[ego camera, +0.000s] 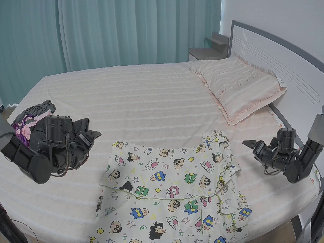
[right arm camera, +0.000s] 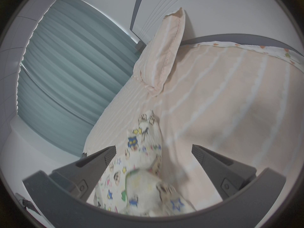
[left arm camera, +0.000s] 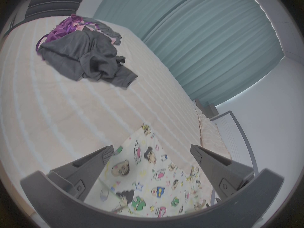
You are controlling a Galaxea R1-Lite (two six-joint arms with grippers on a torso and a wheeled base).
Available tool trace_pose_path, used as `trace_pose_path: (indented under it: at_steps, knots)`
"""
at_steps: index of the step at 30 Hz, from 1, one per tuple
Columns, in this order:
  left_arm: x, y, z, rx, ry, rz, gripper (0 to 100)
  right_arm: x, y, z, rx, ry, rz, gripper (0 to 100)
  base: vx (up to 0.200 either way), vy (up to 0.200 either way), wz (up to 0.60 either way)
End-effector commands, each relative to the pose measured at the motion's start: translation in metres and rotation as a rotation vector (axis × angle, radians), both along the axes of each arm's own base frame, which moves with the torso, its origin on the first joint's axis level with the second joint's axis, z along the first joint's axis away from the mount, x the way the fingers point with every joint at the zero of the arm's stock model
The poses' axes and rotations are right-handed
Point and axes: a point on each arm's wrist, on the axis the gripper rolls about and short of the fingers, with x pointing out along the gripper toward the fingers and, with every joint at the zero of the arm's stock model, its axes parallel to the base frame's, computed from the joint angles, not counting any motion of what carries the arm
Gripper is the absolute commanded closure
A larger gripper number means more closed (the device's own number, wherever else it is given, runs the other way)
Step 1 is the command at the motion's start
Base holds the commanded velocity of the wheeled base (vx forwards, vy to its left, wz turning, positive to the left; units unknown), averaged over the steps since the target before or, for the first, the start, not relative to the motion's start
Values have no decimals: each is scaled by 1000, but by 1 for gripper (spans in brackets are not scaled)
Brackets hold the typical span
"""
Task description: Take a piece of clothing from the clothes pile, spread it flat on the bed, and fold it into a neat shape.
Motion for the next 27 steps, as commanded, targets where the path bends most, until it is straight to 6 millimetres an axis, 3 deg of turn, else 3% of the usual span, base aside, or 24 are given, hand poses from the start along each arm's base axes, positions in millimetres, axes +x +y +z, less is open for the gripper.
trace_pose_path:
  at_steps: [1, 2, 4, 11, 17, 27]
  knots:
    - [-66, 10, 0, -86, 60, -75, 0, -81, -12, 2, 12, 17, 97, 0, 0, 0, 0]
    - [-70, 9, -5, -146, 97, -61, 0, -94, -10, -10, 24, 69, 169, 0, 0, 0, 0]
    - [-71, 9, -7, -180, 111, -40, 0, -98, -11, -18, 2, 106, 194, 0, 0, 0, 0]
    - [-77, 10, -12, -177, 136, -27, 0, -94, -18, -48, -65, 181, 212, 0, 0, 0, 0]
    - [-79, 12, -16, -172, 158, -19, 0, -87, -15, -67, -100, 137, 239, 0, 0, 0, 0]
    - [-83, 12, -21, -171, 178, -22, 0, -99, -5, -67, -74, 178, 302, 0, 0, 0, 0]
